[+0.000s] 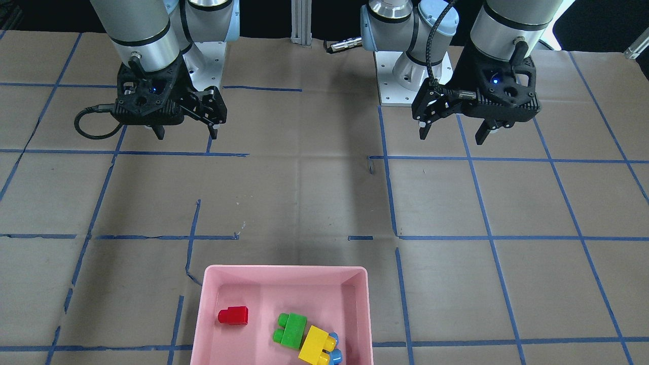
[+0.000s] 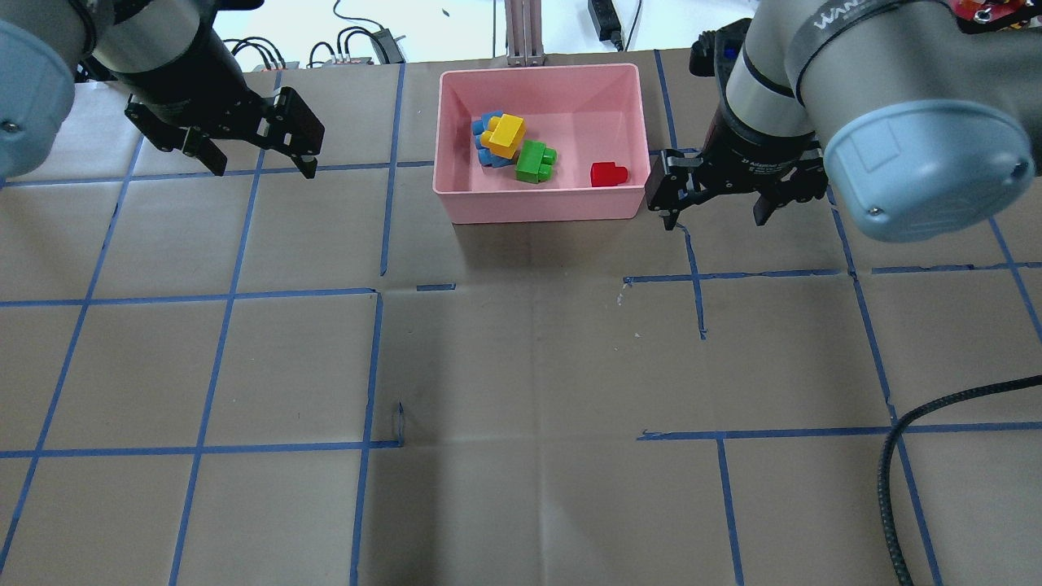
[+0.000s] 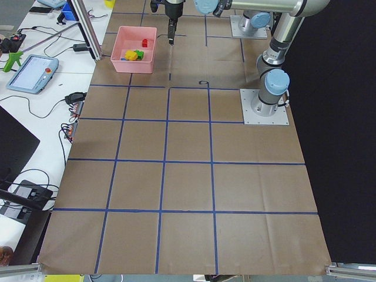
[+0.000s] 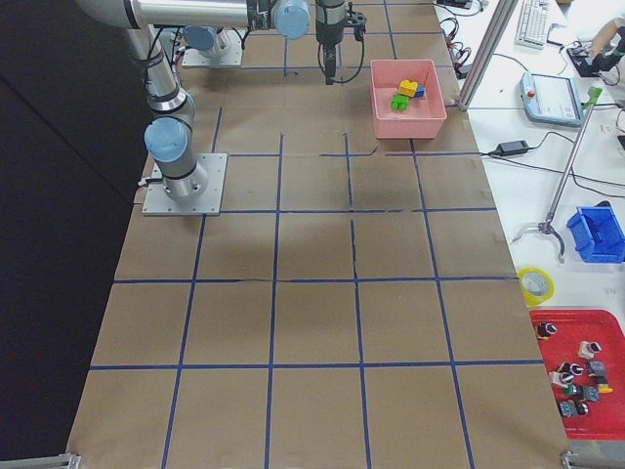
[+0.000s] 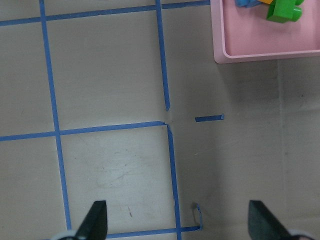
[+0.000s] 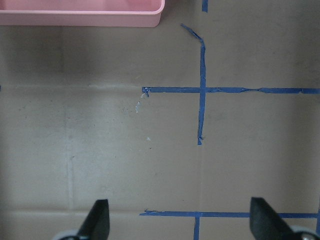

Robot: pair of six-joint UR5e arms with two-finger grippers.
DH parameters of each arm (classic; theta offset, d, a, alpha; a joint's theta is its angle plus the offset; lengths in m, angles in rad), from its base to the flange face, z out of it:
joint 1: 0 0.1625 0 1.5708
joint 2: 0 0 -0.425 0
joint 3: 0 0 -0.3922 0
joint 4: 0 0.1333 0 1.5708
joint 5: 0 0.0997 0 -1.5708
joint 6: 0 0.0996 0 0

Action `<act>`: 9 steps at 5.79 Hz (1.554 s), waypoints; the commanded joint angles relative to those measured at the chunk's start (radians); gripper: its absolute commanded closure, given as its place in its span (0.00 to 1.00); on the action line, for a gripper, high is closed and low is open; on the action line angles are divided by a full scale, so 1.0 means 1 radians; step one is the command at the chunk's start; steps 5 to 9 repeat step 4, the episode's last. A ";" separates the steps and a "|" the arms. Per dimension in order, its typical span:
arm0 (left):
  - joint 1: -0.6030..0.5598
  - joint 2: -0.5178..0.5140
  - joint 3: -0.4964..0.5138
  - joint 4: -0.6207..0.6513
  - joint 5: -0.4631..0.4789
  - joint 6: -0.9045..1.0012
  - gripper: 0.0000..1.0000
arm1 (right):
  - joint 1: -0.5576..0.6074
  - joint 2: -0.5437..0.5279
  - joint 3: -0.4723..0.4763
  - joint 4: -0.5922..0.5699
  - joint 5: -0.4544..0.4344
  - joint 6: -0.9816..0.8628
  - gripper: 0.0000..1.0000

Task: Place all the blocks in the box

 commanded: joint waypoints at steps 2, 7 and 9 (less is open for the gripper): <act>0.000 0.001 -0.006 0.000 -0.002 0.000 0.00 | 0.001 0.000 0.002 -0.006 0.002 0.000 0.00; 0.000 0.001 -0.006 0.000 -0.002 0.000 0.00 | 0.001 0.000 0.002 -0.010 0.002 0.000 0.00; 0.000 0.001 -0.006 0.000 -0.002 0.000 0.00 | 0.001 0.000 0.002 -0.010 0.002 0.000 0.00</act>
